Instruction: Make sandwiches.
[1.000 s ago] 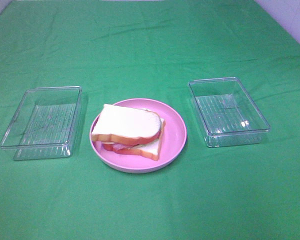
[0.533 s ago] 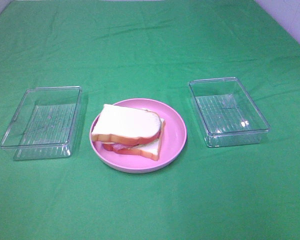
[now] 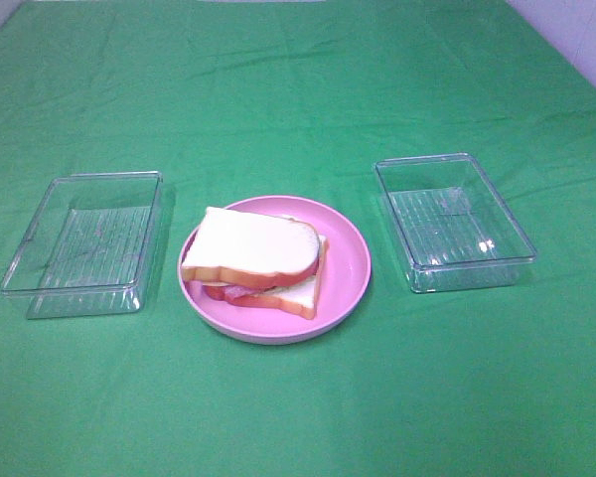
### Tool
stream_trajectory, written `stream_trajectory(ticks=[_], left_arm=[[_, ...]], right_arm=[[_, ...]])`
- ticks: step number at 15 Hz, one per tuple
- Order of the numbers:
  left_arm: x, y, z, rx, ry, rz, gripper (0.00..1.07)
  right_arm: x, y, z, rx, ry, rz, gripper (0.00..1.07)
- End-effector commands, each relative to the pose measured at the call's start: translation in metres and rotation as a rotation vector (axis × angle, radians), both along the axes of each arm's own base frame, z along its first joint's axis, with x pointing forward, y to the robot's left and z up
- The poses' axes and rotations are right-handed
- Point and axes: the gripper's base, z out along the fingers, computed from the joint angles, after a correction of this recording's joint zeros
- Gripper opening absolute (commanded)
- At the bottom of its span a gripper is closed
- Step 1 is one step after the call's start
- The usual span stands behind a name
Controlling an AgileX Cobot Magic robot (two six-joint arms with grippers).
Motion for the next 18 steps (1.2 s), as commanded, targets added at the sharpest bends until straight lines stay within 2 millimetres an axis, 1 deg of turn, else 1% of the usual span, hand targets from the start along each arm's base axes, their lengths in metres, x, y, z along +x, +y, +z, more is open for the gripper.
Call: stream_trajectory(ticks=[1, 6, 7, 8, 9, 10, 11, 12, 13, 15, 16, 17, 18], left_arm=[[-0.002, 0.001, 0.0, -0.015, -0.023, -0.002, 0.79], [-0.002, 0.001, 0.0, -0.015, -0.024, 0.001, 0.79], [-0.002, 0.001, 0.0, -0.016, -0.024, 0.027, 0.79], [-0.002, 0.0, 0.0, -0.014, -0.025, 0.076, 0.79], [-0.003, -0.001, 0.0, -0.012, -0.025, 0.207, 0.79], [-0.003, -0.001, 0.0, -0.011, -0.026, 0.281, 0.79], [-0.003, -0.002, 0.0, -0.011, -0.026, 0.312, 0.79], [-0.003, -0.002, 0.0, -0.011, -0.026, 0.312, 0.79], [-0.002, -0.002, 0.0, -0.01, -0.027, 0.412, 0.79], [-0.003, -0.003, 0.0, -0.009, -0.028, 0.446, 0.79], [-0.003, -0.003, 0.0, -0.01, -0.029, 0.451, 0.79], [-0.003, -0.003, 0.0, -0.01, -0.029, 0.451, 0.79], [-0.003, -0.003, 0.0, -0.01, -0.029, 0.451, 0.79]], right_arm=[[0.0, -0.001, -0.001, -0.011, -0.02, 0.007, 0.67], [0.0, 0.0, -0.001, -0.002, -0.017, -0.013, 0.67], [0.0, 0.0, -0.001, -0.003, -0.017, -0.032, 0.67], [0.002, -0.001, -0.001, -0.002, -0.016, -0.113, 0.67], [0.003, -0.003, -0.001, -0.003, -0.016, -0.205, 0.67], [0.004, -0.004, -0.001, -0.004, -0.016, -0.262, 0.67], [0.004, -0.004, -0.001, -0.004, -0.016, -0.314, 0.67], [0.004, -0.004, -0.001, -0.004, -0.016, -0.314, 0.67], [0.004, -0.005, -0.001, -0.003, -0.023, -0.356, 0.67], [-0.005, -0.005, -0.001, 0.013, -0.079, -0.372, 0.67], [-0.013, -0.004, 0.0, 0.029, -0.135, -0.369, 0.67], [-0.013, -0.004, 0.0, 0.029, -0.135, -0.369, 0.67], [-0.019, -0.004, 0.0, 0.035, -0.17, -0.368, 0.67]])
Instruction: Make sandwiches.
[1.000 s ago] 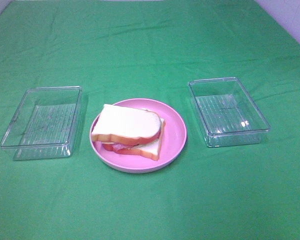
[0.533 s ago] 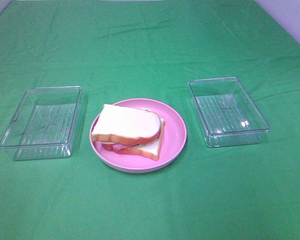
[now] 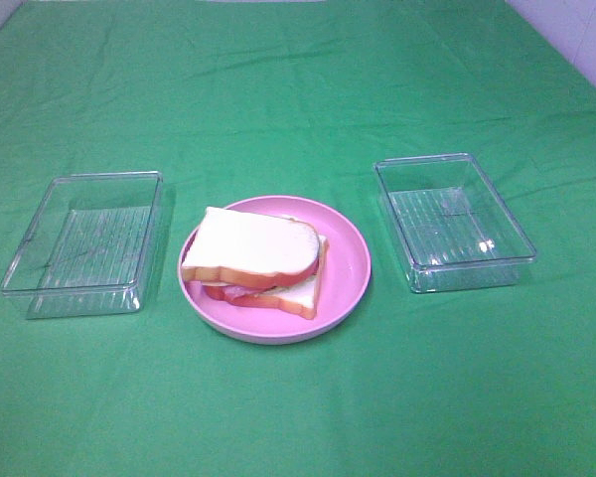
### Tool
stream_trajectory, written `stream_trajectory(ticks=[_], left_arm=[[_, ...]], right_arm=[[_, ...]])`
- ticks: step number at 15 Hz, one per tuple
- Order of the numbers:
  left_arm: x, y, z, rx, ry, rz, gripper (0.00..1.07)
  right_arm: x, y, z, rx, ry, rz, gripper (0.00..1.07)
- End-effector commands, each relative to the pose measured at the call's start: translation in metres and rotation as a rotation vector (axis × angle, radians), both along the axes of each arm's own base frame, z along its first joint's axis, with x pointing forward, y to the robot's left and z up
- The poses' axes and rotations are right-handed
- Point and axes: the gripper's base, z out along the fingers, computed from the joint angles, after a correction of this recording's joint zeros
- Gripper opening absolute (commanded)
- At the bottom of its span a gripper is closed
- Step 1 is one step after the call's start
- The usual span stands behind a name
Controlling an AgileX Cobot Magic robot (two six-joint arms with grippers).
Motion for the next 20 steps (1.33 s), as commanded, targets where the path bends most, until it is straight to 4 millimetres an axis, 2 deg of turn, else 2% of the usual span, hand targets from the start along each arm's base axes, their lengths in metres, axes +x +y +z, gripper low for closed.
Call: stream_trajectory(ticks=[1, 20], left_arm=[[-0.0028, -0.0002, 0.0001, -0.003, -0.03, 0.003, 0.79], [-0.0029, -0.0002, 0.0001, -0.003, -0.031, 0.003, 0.79]], right_arm=[[-0.0124, 0.0005, -0.0018, -0.007, -0.097, 0.001, 0.67], [-0.0122, 0.0012, -0.0017, 0.0, -0.097, 0.005, 0.67]])
